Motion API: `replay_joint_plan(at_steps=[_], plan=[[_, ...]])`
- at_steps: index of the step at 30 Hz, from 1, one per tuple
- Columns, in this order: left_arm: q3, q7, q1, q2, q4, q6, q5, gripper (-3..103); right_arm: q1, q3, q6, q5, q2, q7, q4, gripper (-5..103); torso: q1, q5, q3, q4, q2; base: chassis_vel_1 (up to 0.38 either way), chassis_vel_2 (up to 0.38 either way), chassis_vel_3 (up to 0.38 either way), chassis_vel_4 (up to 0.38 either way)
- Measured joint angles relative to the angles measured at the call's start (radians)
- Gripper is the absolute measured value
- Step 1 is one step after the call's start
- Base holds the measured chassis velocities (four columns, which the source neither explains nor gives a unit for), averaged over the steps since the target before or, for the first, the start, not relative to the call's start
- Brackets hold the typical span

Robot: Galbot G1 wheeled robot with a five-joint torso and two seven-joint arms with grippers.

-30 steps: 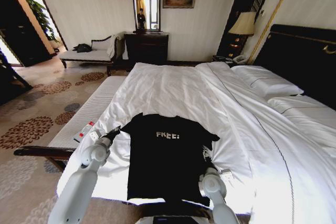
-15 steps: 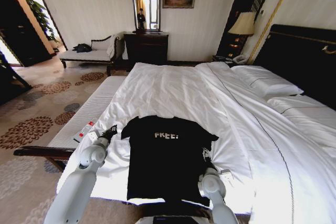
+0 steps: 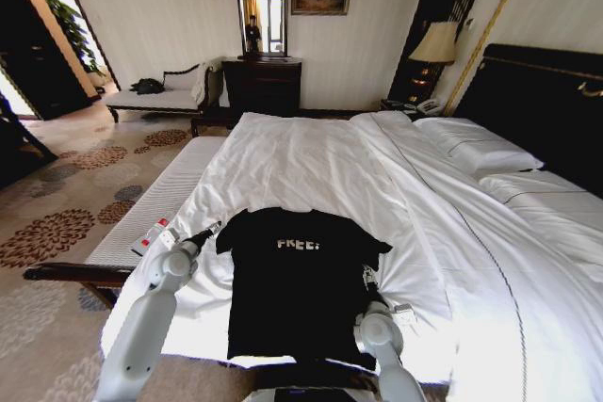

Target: Fold the clothes on the bed.

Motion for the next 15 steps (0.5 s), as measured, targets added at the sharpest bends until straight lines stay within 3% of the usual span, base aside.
replay_joint_plan(at_steps=[6,8,9,12,15], plan=[[0.009,0.001,-0.020,-0.015,0.016,0.000,-0.001,101,-0.001,0.001,0.000,0.000,-0.003,0.000,-0.002,100,0.000,0.0002,0.000,0.0002,0.000,0.000,0.000,0.000,0.000],[0.013,-0.001,-0.028,-0.018,0.021,0.000,-0.003,90,-0.001,0.001,0.000,0.000,-0.004,0.002,-0.003,100,0.000,0.0002,0.000,0.0002,0.000,0.000,0.000,0.000,0.000],[0.016,-0.003,-0.032,-0.019,0.024,0.000,-0.004,90,-0.001,0.001,0.000,0.000,-0.004,0.003,-0.003,100,0.000,0.0002,0.000,0.0002,0.000,0.000,0.000,0.000,0.000],[0.023,-0.011,-0.049,-0.021,0.042,0.000,-0.007,74,0.001,0.000,-0.001,0.001,-0.004,0.005,-0.004,100,0.000,0.0002,0.000,0.0000,0.000,0.000,0.000,0.000,0.000],[0.029,-0.012,-0.061,-0.021,0.053,0.004,-0.008,68,0.001,-0.001,-0.001,0.001,-0.005,0.006,-0.005,100,0.000,0.0002,0.000,0.0000,0.000,0.000,0.000,0.000,0.000]])
